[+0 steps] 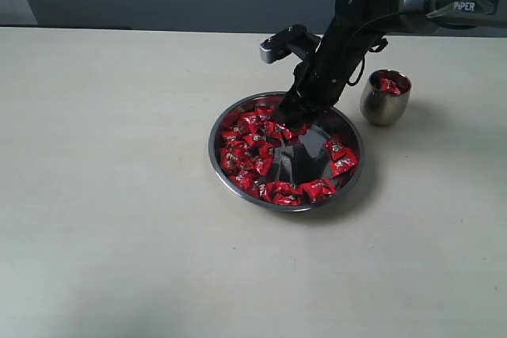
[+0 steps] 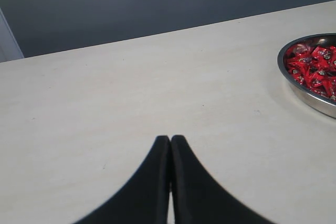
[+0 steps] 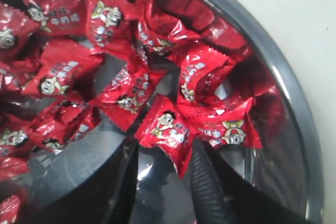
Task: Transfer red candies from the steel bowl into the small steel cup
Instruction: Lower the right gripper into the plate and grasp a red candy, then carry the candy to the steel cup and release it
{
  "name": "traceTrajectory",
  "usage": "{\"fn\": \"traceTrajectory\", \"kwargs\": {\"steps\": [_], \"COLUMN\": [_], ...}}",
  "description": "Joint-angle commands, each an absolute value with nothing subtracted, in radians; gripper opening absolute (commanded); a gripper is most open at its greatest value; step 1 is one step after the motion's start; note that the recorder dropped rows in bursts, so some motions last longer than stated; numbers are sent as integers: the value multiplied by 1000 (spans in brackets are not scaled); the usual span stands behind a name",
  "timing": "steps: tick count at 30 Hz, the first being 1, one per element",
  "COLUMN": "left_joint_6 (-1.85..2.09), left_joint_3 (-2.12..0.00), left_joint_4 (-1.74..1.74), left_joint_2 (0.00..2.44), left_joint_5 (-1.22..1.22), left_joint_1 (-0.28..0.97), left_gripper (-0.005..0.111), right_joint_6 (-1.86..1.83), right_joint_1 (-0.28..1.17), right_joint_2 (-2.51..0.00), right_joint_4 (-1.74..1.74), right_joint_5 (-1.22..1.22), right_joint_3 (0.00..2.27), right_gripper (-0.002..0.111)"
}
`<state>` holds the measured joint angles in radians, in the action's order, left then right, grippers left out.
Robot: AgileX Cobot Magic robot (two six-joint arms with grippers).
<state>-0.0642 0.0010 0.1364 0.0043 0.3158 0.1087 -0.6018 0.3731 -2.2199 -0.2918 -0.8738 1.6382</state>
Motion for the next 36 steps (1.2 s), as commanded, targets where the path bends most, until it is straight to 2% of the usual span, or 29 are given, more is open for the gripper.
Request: {"fn": "traceTrajectory", "kwargs": {"steps": [1, 8, 10, 13, 14, 28, 36], "left_joint_6": [-68, -68, -68, -68, -68, -68, -68], "left_joint_3": [0, 0, 0, 0, 0, 0, 0], "left_joint_4": [135, 135, 135, 135, 135, 135, 135], "left_joint_2": [0, 0, 0, 0, 0, 0, 0], "left_joint_5": [310, 310, 310, 310, 310, 310, 310], "left_joint_1": [112, 112, 112, 112, 112, 112, 112], "left_gripper": [0, 0, 0, 0, 0, 0, 0], "right_joint_6": [-598, -598, -598, -598, -598, -598, -507], "right_joint_1": [375, 375, 375, 375, 375, 366, 235], "right_joint_2": [-2241, -2264, -2264, -2262, -2258, -2089, -1999], "right_joint_4": [-282, -285, -285, -278, -276, -198, -186], "right_joint_5": [-857, -853, -855, -864, -867, -895, -912], "right_joint_3": [1640, 1640, 1640, 1640, 1640, 1640, 1640], "right_gripper": [34, 31, 23, 2, -1, -1, -1]}}
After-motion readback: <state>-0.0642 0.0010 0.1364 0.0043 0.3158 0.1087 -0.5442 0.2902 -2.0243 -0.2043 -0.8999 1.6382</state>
